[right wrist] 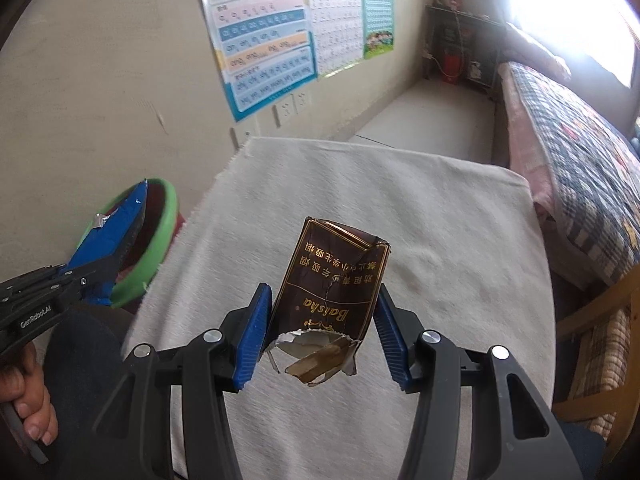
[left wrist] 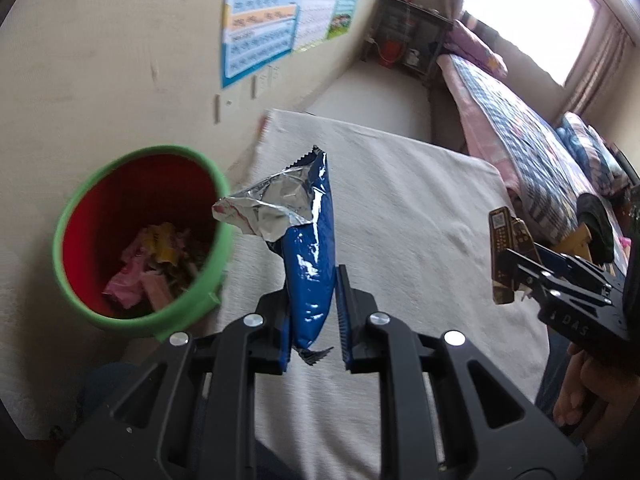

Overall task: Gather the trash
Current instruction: 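Carry the blue wrapper and brown wrapper over the red bucket and release both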

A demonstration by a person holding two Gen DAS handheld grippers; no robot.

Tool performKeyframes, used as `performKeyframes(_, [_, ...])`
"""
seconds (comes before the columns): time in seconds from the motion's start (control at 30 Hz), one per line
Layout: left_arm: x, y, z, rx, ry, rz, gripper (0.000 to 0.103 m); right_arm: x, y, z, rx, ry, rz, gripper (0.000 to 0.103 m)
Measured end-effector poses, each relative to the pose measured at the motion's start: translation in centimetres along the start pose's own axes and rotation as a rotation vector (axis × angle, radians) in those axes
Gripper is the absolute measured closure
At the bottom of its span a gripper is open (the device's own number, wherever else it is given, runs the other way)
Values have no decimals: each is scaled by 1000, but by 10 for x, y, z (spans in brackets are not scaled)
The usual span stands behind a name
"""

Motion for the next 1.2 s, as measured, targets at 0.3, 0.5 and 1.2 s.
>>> performKeyframes(0.3, [4,-76,-18,90,29,-103,86,27,-75,11,105,23,-102,53])
performKeyframes(0.5, [1,-126,-29,135,42,-171,86,42,-141,25,179,20,-181,53])
performKeyframes(1.2, [-8,-202,-40,119,82,-284,86,63,-291,94,317,-39,-318,53])
Point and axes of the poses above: each gripper's, at about its wrist camera, not at the fingertips, and z roughly the way its jaws point, y to its right, x to its top, the point moved 8 cm from there along z, roughly the way its jaws point, and after that the axes turned 9 degrees about z, right-handed, at the moved point
